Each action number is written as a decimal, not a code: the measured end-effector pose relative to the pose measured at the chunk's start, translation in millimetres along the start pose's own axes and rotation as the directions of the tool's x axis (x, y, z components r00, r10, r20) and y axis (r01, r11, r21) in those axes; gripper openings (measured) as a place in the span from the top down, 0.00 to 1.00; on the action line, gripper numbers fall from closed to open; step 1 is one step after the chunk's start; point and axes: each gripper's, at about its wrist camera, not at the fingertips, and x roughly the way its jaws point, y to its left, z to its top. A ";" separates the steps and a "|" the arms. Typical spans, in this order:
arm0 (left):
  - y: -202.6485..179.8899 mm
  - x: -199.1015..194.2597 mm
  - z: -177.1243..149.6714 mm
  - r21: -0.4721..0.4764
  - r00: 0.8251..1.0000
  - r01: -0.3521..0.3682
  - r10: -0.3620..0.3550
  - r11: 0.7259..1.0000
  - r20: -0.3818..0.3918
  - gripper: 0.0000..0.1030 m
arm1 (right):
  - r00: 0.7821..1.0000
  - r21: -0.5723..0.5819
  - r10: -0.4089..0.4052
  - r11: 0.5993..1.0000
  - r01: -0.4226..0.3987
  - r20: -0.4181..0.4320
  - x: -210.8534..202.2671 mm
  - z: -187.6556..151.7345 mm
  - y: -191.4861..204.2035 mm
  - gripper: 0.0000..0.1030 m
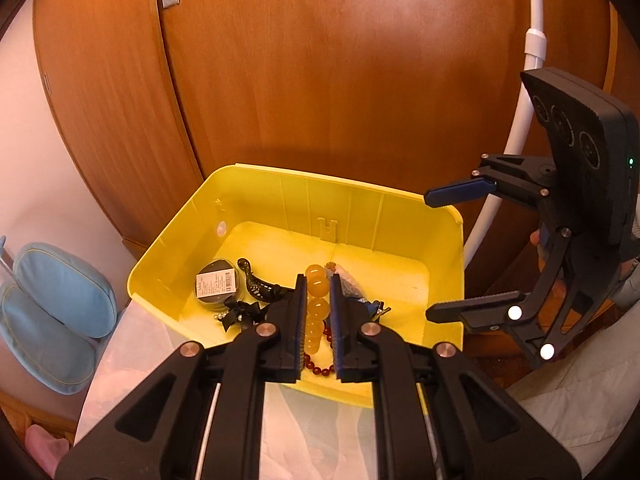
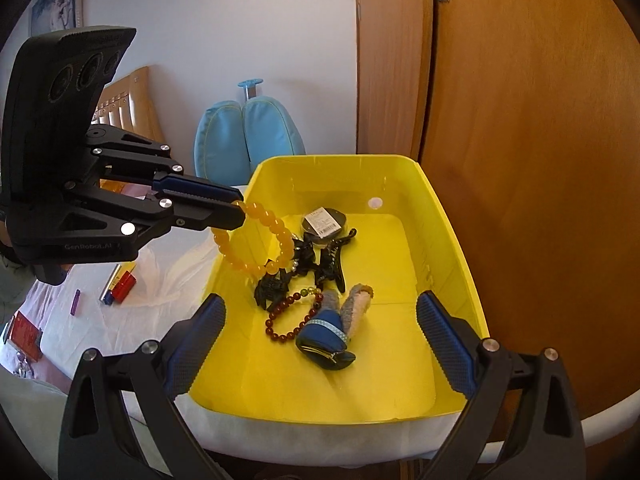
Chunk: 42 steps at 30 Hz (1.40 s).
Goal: Organize jewelry
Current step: 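Carry the amber bracelet with the left gripper over the yellow bin, then open the left gripper to release the bracelet in the bin, then move the right gripper toward the red cylinder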
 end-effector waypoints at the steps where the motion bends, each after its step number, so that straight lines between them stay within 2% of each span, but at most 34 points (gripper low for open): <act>1: 3.1 8.2 0.1 -0.004 1.000 0.014 -0.014 1.000 -0.007 0.89 | 1.000 -0.003 -0.002 1.000 0.002 -0.015 6.2 -0.2 -3.6 0.06; 4: 14.9 37.8 -0.5 -0.026 0.998 0.031 -0.032 0.999 -0.057 0.89 | 0.997 0.014 -0.018 1.000 0.019 -0.073 28.3 -1.3 -14.5 0.06; 10: 27.4 75.0 -2.8 -0.047 0.991 0.033 -0.039 0.998 -0.129 0.89 | 0.992 0.063 -0.020 0.998 0.028 -0.121 52.1 -2.4 -26.1 0.06; 15: 32.9 85.5 -4.6 -0.076 0.989 0.024 -0.034 0.997 -0.142 0.87 | 0.991 0.090 -0.026 0.995 0.038 -0.130 57.3 -3.3 -33.1 0.06; 19: 32.5 80.4 -5.7 -0.089 0.991 0.016 -0.027 0.996 -0.132 0.81 | 0.990 0.084 -0.022 0.996 0.034 -0.138 56.3 -8.2 -31.9 0.06; 21: 31.2 76.3 -6.8 -0.100 0.993 0.008 -0.020 0.995 -0.120 0.75 | 0.991 0.080 -0.019 0.996 0.030 -0.136 54.1 -9.2 -30.2 0.06; 23: 29.2 69.4 -7.5 -0.112 0.995 0.000 -0.011 0.994 -0.098 0.59 | 0.992 0.078 -0.017 0.997 0.028 -0.129 50.3 -10.4 -27.9 0.06; 25: 25.4 60.2 -9.5 -0.122 0.997 -0.018 0.009 0.992 -0.075 0.48 | 0.993 0.076 -0.016 0.997 0.025 -0.121 45.7 -10.8 -25.5 0.06; 27: 21.8 50.7 -12.0 -0.132 0.998 -0.026 0.018 0.991 -0.060 0.41 | 0.994 0.071 -0.017 0.997 0.024 -0.108 39.4 -11.6 -22.8 0.06; 29: 18.7 38.6 -16.3 -0.151 0.999 -0.026 0.021 0.988 -0.035 0.28 | 0.996 0.068 -0.016 0.997 0.022 -0.088 30.4 -12.6 -19.6 0.06; 31: 17.7 25.9 -23.2 -0.183 0.999 -0.039 0.037 0.982 -0.013 0.21 | 0.997 0.066 -0.014 0.998 0.019 -0.070 22.1 -12.4 -15.9 0.06; 33: 17.0 11.4 -33.9 -0.225 0.998 -0.055 0.056 0.973 -0.005 0.19 | 0.999 0.057 -0.005 0.998 0.008 -0.049 13.6 -12.0 -9.6 0.06; 35: 15.6 -4.3 -48.3 -0.264 0.994 -0.110 0.111 0.958 -0.009 0.11 | 0.999 0.038 0.021 0.999 -0.020 -0.027 5.8 -11.9 1.4 0.06; 36: 14.8 -13.8 -57.7 -0.286 0.990 -0.136 0.138 0.948 -0.013 0.11 | 0.999 0.026 0.041 0.999 -0.041 -0.017 3.1 -11.5 7.7 0.06; 39: 14.2 -43.1 -93.8 -0.371 0.973 -0.228 0.220 0.900 -0.065 0.07 | 0.992 -0.018 0.124 0.992 -0.124 -0.003 1.7 -9.0 33.0 0.04; 42: 17.7 -73.9 -137.8 -0.435 0.947 -0.321 0.294 0.841 -0.130 0.07 | 0.980 -0.072 0.197 0.978 -0.197 -0.005 5.1 -4.5 64.9 0.04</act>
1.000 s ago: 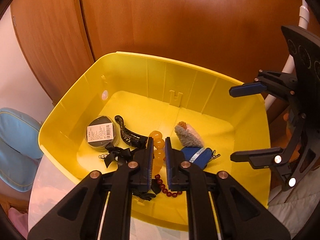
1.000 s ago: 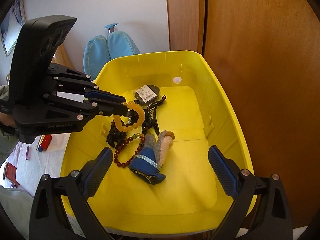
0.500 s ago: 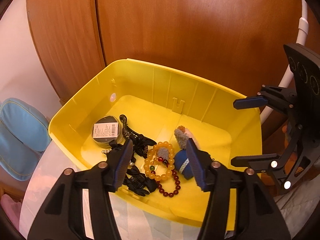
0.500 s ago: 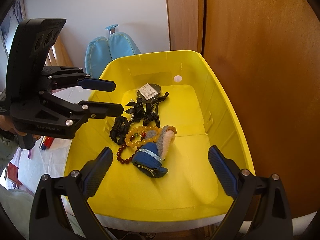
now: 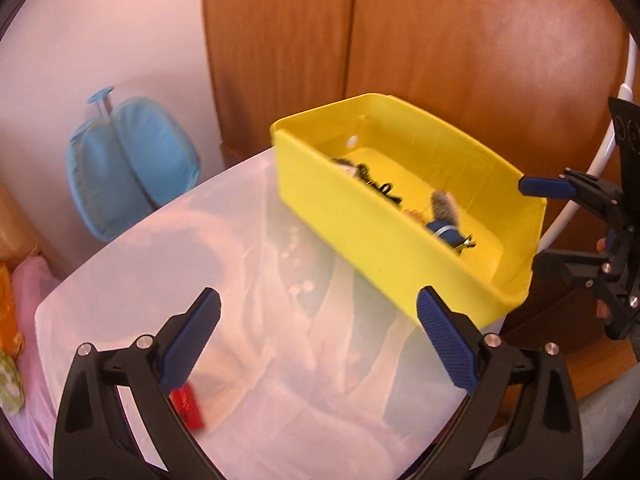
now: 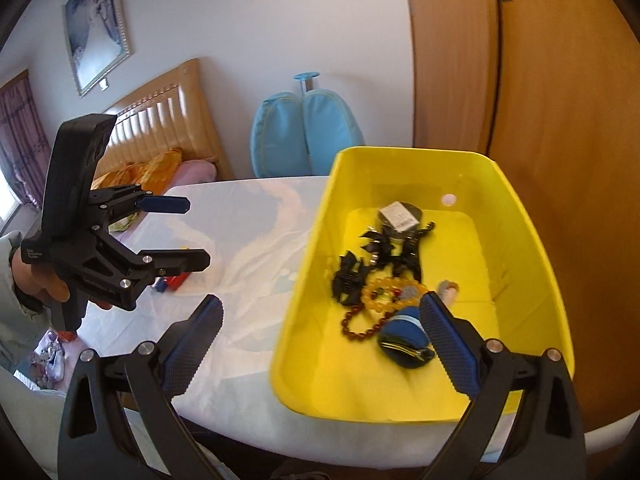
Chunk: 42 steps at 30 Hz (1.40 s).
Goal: Organize jewelry
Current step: 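Move the right gripper toward the red cylinder, then grasp the red cylinder with the right gripper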
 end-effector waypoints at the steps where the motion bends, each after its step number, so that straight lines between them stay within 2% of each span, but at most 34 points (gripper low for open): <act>1: 11.6 -7.4 -13.1 -0.028 1.000 -0.024 0.024 0.999 -0.013 0.07 | 1.000 -0.017 0.020 1.000 -0.020 0.001 3.0 2.0 10.4 0.04; 4: 49.0 -24.2 -52.5 -0.103 0.993 -0.103 0.097 0.989 -0.063 0.07 | 0.996 -0.069 0.084 0.994 -0.085 -0.015 13.4 6.0 41.8 0.04; 7: 81.5 -26.6 -83.4 -0.152 0.979 -0.161 0.139 0.975 -0.147 0.07 | 0.992 -0.110 0.110 0.987 -0.117 -0.063 31.8 7.8 72.0 0.04; 9: 99.4 -25.7 -97.4 -0.163 0.974 -0.180 0.153 0.970 -0.168 0.07 | 0.987 -0.121 0.123 0.983 -0.135 -0.104 49.7 8.4 91.3 0.04; 13: 134.0 -21.1 -111.5 -0.181 0.980 -0.145 0.116 0.973 -0.161 0.07 | 0.977 -0.151 0.113 0.978 -0.141 -0.181 95.9 10.8 132.4 0.04; 18: 169.6 0.7 -118.6 -0.104 0.977 -0.100 0.078 0.990 -0.197 0.07 | 0.959 -0.124 0.077 0.986 -0.114 -0.272 160.9 12.0 175.9 0.04; 23: 198.2 17.4 -123.5 -0.049 0.980 -0.013 0.003 0.999 -0.201 0.07 | 0.947 -0.087 -0.003 0.996 -0.026 -0.320 212.1 11.8 197.9 0.04; 31: 220.0 30.4 -116.7 -0.019 0.982 0.066 -0.069 0.998 -0.174 0.07 | 0.928 -0.088 -0.101 0.993 0.074 -0.358 246.8 18.8 204.1 0.04; 38: 220.0 30.5 -118.4 0.000 0.981 0.098 -0.097 0.995 -0.171 0.07 | 0.914 -0.133 -0.138 0.987 0.093 -0.382 260.5 13.5 209.5 0.05; 39: 220.7 30.9 -118.7 0.001 0.980 0.099 -0.098 0.995 -0.173 0.07 | 0.915 -0.136 -0.137 0.987 0.091 -0.379 261.2 13.9 211.1 0.07; 40: 220.3 31.0 -119.4 0.000 0.980 0.099 -0.098 0.995 -0.174 0.07 | 0.915 -0.141 -0.139 0.986 0.092 -0.379 260.9 13.2 211.9 0.18; 41: 220.5 31.2 -119.8 -0.001 0.980 0.100 -0.099 0.995 -0.174 0.07 | 0.912 -0.149 -0.140 0.985 0.089 -0.386 261.3 11.9 212.7 0.35; 42: 220.8 30.9 -120.3 -0.003 0.980 0.101 -0.100 0.995 -0.173 0.07 | 0.907 -0.159 -0.148 0.983 0.091 -0.395 262.4 9.8 213.5 0.41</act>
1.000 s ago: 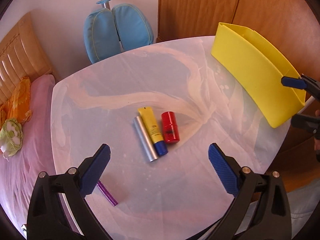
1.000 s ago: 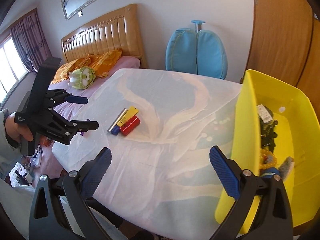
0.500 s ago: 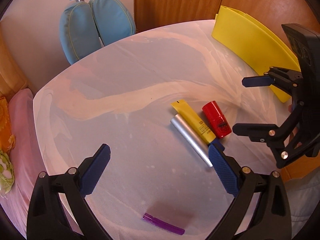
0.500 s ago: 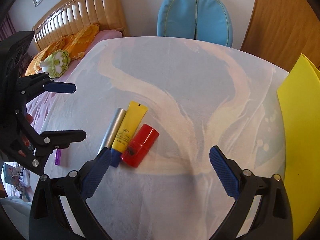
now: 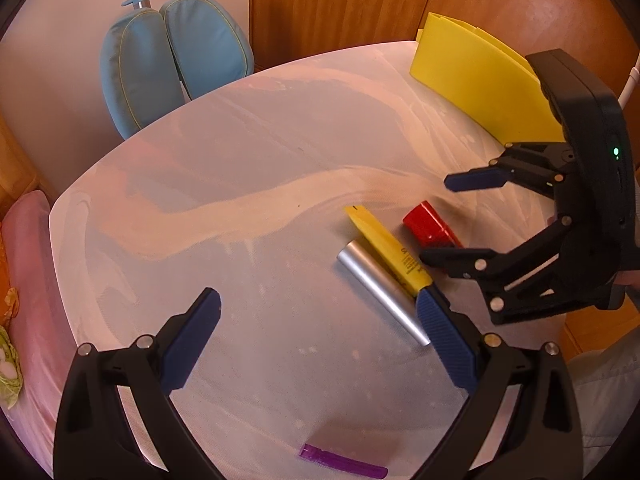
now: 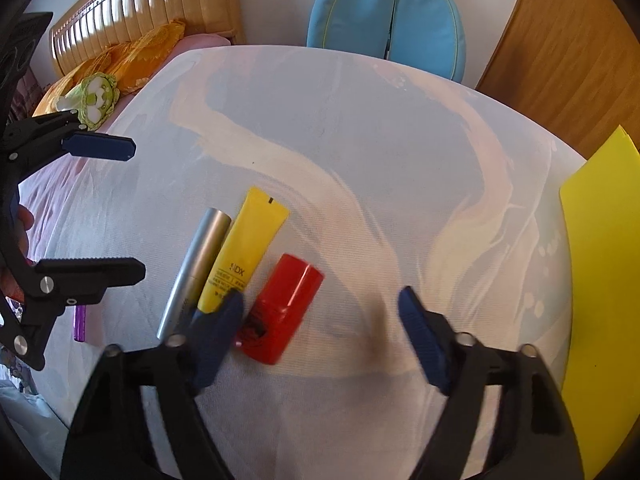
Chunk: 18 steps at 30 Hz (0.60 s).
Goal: Organize jewelry
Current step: 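Grasp the red cylinder with the right gripper, then carry the red cylinder with the right gripper over the yellow bin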
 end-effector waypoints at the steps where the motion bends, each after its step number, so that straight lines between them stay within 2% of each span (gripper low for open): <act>1: -0.3 -0.2 0.0 -0.002 1.000 -0.001 0.001 1.000 0.001 0.07 | 1.000 -0.006 -0.007 1.000 0.007 -0.011 1.8 -2.0 0.5 0.45; 3: -1.8 -1.9 0.2 -0.004 1.000 -0.003 0.003 1.000 0.007 0.07 | 1.000 0.003 0.012 1.000 -0.012 -0.017 1.9 -5.1 -0.4 0.53; 4: -2.9 -3.0 0.1 -0.005 1.000 -0.002 0.002 1.000 0.010 0.07 | 0.999 0.008 0.028 1.000 -0.028 -0.017 0.1 -6.8 -2.1 0.67; 5: -2.7 -3.6 0.1 -0.004 1.000 -0.002 0.002 1.000 0.012 0.07 | 1.000 0.005 0.015 1.000 -0.015 -0.011 -2.5 -8.3 -2.2 0.69; 10: -8.3 -6.1 -1.1 0.002 1.000 -0.004 0.004 1.000 0.016 0.07 | 0.999 0.025 0.022 0.999 -0.023 0.049 -23.1 -14.0 -10.3 0.74; 18: -35.9 -7.4 7.8 0.037 0.999 0.018 -0.019 0.999 0.029 0.07 | 0.994 0.049 0.054 0.997 -0.059 0.091 -55.3 -34.6 -27.7 0.74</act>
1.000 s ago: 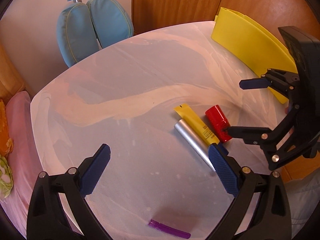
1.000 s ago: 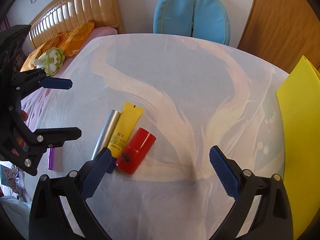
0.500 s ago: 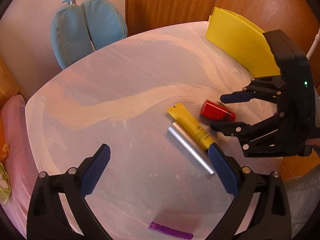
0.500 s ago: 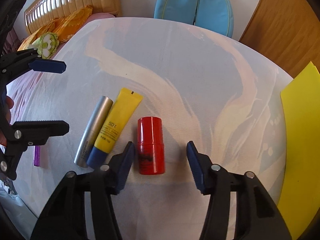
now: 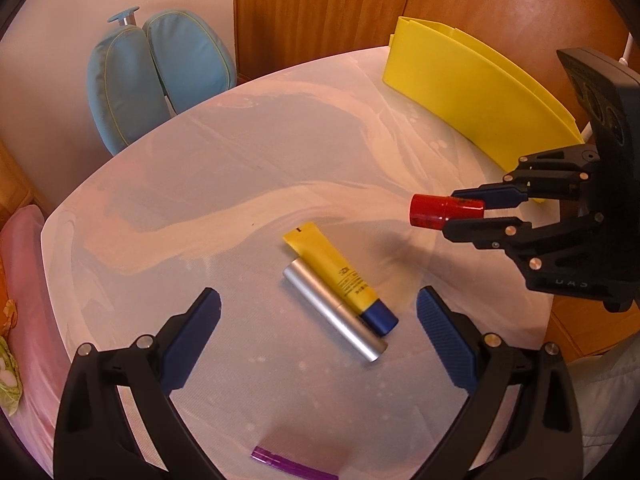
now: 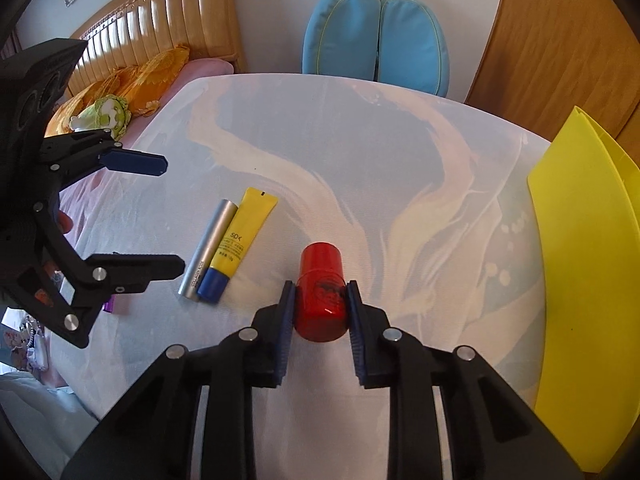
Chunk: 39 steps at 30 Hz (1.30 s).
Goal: Organize jewelry
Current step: 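Carry the red cylinder with the right gripper over the yellow bin, then open the right gripper to drop the red cylinder in the bin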
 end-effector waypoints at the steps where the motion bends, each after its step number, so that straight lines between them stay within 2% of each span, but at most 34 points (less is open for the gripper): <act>1: -4.9 -0.6 2.9 0.004 1.000 0.007 -0.007 1.000 0.005 0.07 | 1.000 0.006 0.003 1.000 -0.003 0.007 -5.4 -0.7 -0.8 0.74; 4: -22.4 -0.9 12.4 0.026 1.000 0.020 -0.020 0.999 0.014 0.07 | 0.999 0.015 0.005 1.000 -0.006 0.033 -21.7 -9.2 -7.2 0.74; 7: -41.8 0.8 21.5 0.047 1.000 -0.016 0.016 0.999 0.007 0.07 | 0.998 0.026 0.008 1.000 -0.010 0.062 -36.3 -22.0 -19.8 0.74; 9: -55.8 -0.9 28.7 0.029 1.000 -0.029 0.029 0.999 0.005 0.07 | 0.996 0.032 0.008 0.999 -0.011 0.087 -48.0 -29.4 -28.1 0.74; 12: -73.4 -5.5 43.6 -0.012 1.000 0.008 -0.008 1.000 0.016 0.07 | 0.989 0.040 0.006 0.999 -0.013 0.150 -74.6 -41.6 -45.0 0.74; 15: -97.0 -4.4 60.8 -0.014 0.999 -0.017 0.017 1.000 0.027 0.07 | 0.979 0.041 0.009 0.999 -0.017 0.201 -101.4 -54.5 -69.9 0.74; 22: -166.0 -4.9 102.0 0.021 0.993 -0.040 0.037 0.999 0.116 0.07 | 0.956 0.044 -0.027 0.999 0.015 0.291 -154.8 -85.6 -132.8 0.74; 28: -208.1 4.6 144.7 0.105 0.991 -0.020 0.005 0.994 0.137 0.07 | 0.949 0.067 -0.065 0.997 0.047 0.307 -173.9 -92.1 -179.8 0.74; 32: -224.1 19.4 191.0 0.188 0.986 0.017 -0.047 0.982 0.158 0.07 | 0.948 0.125 -0.094 0.990 0.059 0.305 -169.2 -87.4 -213.4 0.74; 36: -236.8 45.4 244.0 0.273 0.982 0.080 -0.123 0.959 0.143 0.07 | 0.959 0.186 -0.143 0.978 0.099 0.243 -155.3 -67.1 -254.8 0.74; 39: -240.4 80.4 273.6 0.324 0.990 0.078 -0.112 0.943 0.090 0.07 | 0.968 0.184 -0.165 0.974 0.130 0.190 -137.5 -47.5 -281.9 0.74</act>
